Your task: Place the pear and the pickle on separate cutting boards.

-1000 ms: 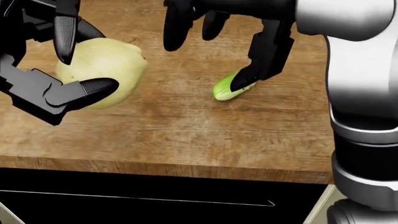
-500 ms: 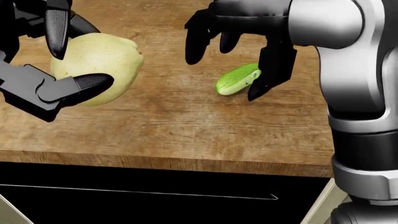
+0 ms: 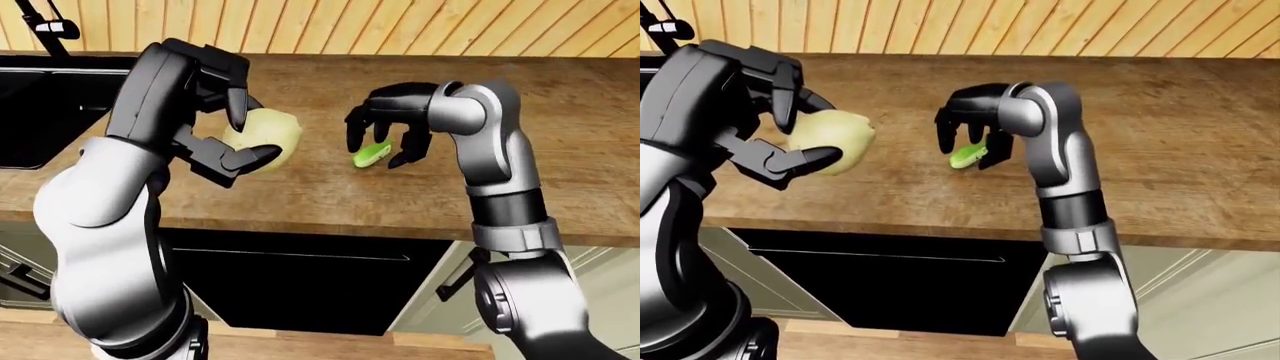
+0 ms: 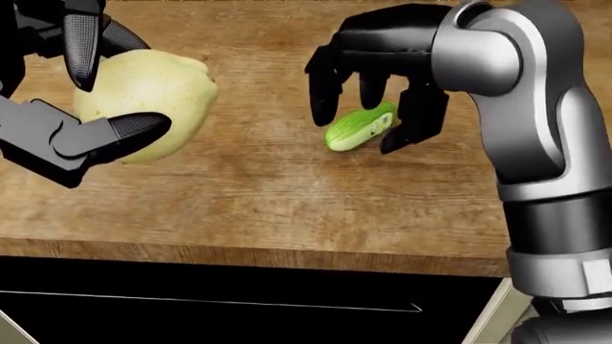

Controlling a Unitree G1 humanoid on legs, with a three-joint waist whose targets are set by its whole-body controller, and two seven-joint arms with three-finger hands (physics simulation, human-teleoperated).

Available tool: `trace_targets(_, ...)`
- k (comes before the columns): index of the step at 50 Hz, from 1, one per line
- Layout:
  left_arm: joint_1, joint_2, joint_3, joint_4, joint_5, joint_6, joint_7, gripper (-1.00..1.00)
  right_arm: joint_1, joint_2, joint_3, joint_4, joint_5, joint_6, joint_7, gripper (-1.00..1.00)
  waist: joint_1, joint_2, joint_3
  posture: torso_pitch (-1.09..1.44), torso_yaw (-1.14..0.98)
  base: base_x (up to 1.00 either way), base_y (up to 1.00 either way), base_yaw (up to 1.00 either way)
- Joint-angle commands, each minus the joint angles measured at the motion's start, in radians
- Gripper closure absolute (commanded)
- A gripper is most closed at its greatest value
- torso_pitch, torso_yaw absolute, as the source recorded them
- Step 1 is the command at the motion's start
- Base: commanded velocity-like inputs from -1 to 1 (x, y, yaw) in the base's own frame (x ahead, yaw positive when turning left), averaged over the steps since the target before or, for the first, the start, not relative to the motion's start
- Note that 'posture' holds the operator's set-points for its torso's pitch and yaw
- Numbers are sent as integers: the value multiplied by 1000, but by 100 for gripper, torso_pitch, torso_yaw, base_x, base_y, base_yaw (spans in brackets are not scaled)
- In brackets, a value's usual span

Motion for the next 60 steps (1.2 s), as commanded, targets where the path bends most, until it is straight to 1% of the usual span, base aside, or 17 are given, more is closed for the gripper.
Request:
trace_targets(1, -28, 8, 13, -18, 5, -30, 17, 100, -40, -8, -15, -21, 4, -10, -38, 3, 1, 0, -31, 0, 0, 0, 0, 0)
trace_targets(8, -29, 11, 19, -17, -3, -29, 21, 100, -78, -7, -9, 66, -9, -27, -92, 1, 0, 1, -30, 0, 0, 0, 0, 0)
trace_targets(11, -30, 15, 24, -16, -9, -29, 22, 100, -86, -6, -7, 87, -14, -31, -105, -7, -1, 1, -30, 0, 0, 0, 0, 0)
trace_targets(16, -34, 21, 26, -17, -16, -24, 26, 100, -87, -3, -2, 130, -24, -44, -135, -13, 0, 1, -30, 0, 0, 0, 0, 0)
trace_targets(19, -31, 22, 27, -18, -20, -25, 31, 100, -88, 1, 0, 148, -29, -49, -145, -24, 0, 1, -30, 0, 0, 0, 0, 0)
trace_targets(30, -14, 26, 37, -17, -40, -37, 45, 100, -97, 11, 9, 226, -51, -69, -193, -18, 1, 3, -33, 0, 0, 0, 0, 0)
trace_targets(35, -5, 25, 42, -16, -53, -47, 54, 100, -106, 5, 13, 279, -67, -89, -225, -10, 2, 3, -36, 0, 0, 0, 0, 0)
trace_targets(42, -3, 30, 43, -19, -63, -45, 62, 100, -108, 8, 20, 332, -92, -111, -263, -5, 4, 2, -38, 0, 0, 0, 0, 0)
trace_targets(44, -9, 33, 42, -23, -65, -35, 61, 100, -102, 10, 24, 345, -103, -121, -278, 2, 4, 2, -39, 0, 0, 0, 0, 0)
trace_targets(45, -9, 34, 43, -22, -67, -35, 62, 100, -104, 10, 24, 348, -106, -122, -279, 21, 5, 2, -39, 0, 0, 0, 0, 0)
trace_targets(46, -9, 33, 44, -20, -69, -39, 64, 100, -105, 10, 24, 349, -108, -123, -279, 32, 5, 1, -39, 0, 0, 0, 0, 0)
trace_targets(49, -10, 36, 46, -21, -73, -34, 66, 100, -97, 9, 25, 357, -119, -133, -291, 50, 7, 1, -40, 0, 0, 0, 0, 0)
trace_targets(50, -9, 35, 46, -20, -75, -37, 68, 100, -98, 9, 23, 352, -120, -132, -286, 62, 7, 1, -41, 0, 0, 0, 0, 0)
trace_targets(52, -7, 35, 46, -18, -79, -41, 71, 100, -100, 6, 19, 344, -120, -131, -280, 73, 7, 0, -43, 0, 0, 0, 0, 0)
trace_targets(54, -14, 38, 45, -19, -81, -34, 71, 100, -106, -1, 16, 338, -122, -132, -277, 95, 8, 0, -42, 0, 0, 0, 0, 0)
trace_targets(55, -17, 40, 45, -18, -82, -32, 71, 100, -106, -4, 13, 323, -119, -130, -266, 100, 9, 0, -42, 0, 0, 0, 0, 0)
trace_targets(60, -25, 46, 42, -28, -82, -15, 71, 100, -86, -19, -1, 267, -111, -127, -246, 100, 10, -1, -38, 0, 0, 0, 0, 0)
